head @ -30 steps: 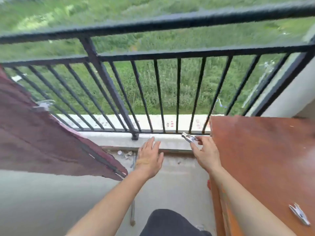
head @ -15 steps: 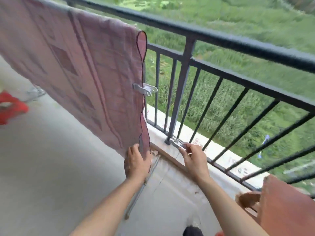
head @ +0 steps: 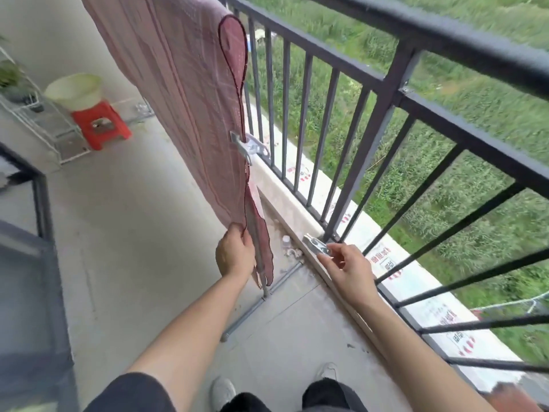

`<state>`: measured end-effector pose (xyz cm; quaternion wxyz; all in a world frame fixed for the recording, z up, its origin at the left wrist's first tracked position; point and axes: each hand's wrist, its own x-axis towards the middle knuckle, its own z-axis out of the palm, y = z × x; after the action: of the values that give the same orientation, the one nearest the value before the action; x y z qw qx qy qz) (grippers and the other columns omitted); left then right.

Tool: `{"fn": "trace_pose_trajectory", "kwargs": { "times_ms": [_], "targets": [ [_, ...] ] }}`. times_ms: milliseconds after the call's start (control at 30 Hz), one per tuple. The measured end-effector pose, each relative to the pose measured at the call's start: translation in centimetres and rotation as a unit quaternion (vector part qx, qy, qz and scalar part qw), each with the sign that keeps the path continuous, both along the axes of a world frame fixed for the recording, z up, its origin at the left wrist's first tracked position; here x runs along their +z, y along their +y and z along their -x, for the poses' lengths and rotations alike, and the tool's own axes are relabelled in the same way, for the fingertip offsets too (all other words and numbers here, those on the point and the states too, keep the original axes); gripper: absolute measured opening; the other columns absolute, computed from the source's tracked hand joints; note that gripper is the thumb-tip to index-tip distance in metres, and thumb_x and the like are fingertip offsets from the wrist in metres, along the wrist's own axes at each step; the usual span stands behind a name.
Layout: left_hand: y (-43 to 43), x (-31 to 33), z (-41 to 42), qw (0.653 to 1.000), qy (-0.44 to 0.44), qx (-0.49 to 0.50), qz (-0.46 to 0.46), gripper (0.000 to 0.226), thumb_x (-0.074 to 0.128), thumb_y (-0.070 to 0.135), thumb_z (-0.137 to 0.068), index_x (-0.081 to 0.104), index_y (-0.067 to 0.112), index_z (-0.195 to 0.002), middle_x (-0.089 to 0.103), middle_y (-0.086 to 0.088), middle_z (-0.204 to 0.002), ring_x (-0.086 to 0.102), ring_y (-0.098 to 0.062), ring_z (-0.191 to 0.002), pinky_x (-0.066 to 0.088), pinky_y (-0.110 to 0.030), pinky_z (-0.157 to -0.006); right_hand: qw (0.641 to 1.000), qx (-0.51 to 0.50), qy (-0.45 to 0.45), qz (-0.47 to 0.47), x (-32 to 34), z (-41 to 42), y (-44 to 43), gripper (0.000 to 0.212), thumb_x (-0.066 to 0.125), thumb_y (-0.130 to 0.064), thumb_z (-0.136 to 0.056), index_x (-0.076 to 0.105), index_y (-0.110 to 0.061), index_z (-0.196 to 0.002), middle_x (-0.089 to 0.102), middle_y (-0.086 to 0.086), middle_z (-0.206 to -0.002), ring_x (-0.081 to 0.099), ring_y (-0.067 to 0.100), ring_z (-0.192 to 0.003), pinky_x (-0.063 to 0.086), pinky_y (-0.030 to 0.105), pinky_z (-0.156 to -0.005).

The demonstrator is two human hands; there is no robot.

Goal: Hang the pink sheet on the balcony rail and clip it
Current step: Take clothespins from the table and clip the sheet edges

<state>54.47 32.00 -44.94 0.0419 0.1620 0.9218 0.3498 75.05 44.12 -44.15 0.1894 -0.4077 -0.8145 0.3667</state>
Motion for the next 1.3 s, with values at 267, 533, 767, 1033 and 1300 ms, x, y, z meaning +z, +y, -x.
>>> {"fn": "trace_pose_trajectory", "kwargs": {
  "times_ms": [267, 533, 767, 1033, 1300],
  "targets": [
    [-0.3, -1.7, -1.4, 0.989, 0.092, -0.108, -0.036, 0.011, 0.058, 0.002, -0.080, 0.052, 0.011, -0.081, 0.059, -0.007, -0.077, 0.055, -0.031, -0.077, 0.045, -0.042, -0.065, 0.999, 0.002, 0.001, 0.034, -1.0, 2.4, -0.6, 0.023, 0.071, -0.035, -0.088, 0.069, -0.022, -0.107, 0.063, -0.003, -0.090, 0.059, 0.000, -0.080, 0.039, 0.005, -0.068],
    [1.5, -3.6, -1.4, 0.991, -0.125, 0.033, -0.019, 0.108, 0.078, 0.062, -0.059, 0.024, 0.012, -0.139, 0.045, -0.012, -0.128, 0.039, -0.031, -0.122, 0.042, -0.042, -0.095, 0.999, -0.020, 0.007, 0.046, -0.3, 3.2, -1.4, 0.016, 0.072, -0.032, -0.088, 0.065, -0.028, -0.102, 0.063, -0.005, -0.090, 0.058, -0.003, -0.078, 0.040, 0.004, -0.065],
    [2.9, -7.1, -1.2, 0.961, -0.261, 0.085, 0.035, 0.141, 0.072, 0.079, -0.049, 0.003, 0.013, -0.153, 0.026, -0.011, -0.153, 0.026, -0.030, -0.140, 0.031, -0.049, -0.108, 0.998, -0.017, -0.017, 0.052, -1.1, 2.6, -1.9, 0.016, 0.071, -0.036, -0.089, 0.063, -0.032, -0.102, 0.063, -0.005, -0.097, 0.062, 0.003, -0.084, 0.042, 0.011, -0.070],
    [4.6, -11.3, -0.3, 0.952, -0.277, 0.116, 0.057, 0.111, 0.059, 0.074, -0.070, 0.019, 0.007, -0.149, 0.046, -0.013, -0.144, 0.046, -0.036, -0.127, 0.040, -0.047, -0.099, 0.996, -0.051, -0.041, 0.056, -2.6, 0.8, -0.3, 0.030, 0.069, -0.041, -0.088, 0.064, -0.025, -0.114, 0.063, -0.011, -0.102, 0.058, -0.009, -0.092, 0.043, 0.004, -0.074],
    [2.1, -13.3, -1.3, 0.964, -0.119, -0.052, 0.233, 0.019, 0.046, 0.016, -0.093, 0.065, 0.013, -0.093, 0.072, -0.011, -0.092, 0.068, -0.033, -0.086, 0.042, -0.032, -0.063, 0.991, -0.082, -0.014, 0.100, -4.8, 2.9, -0.8, 0.020, 0.074, -0.042, -0.084, 0.065, -0.034, -0.100, 0.069, -0.015, -0.090, 0.062, -0.010, -0.084, 0.044, 0.007, -0.073]
  ]
}}
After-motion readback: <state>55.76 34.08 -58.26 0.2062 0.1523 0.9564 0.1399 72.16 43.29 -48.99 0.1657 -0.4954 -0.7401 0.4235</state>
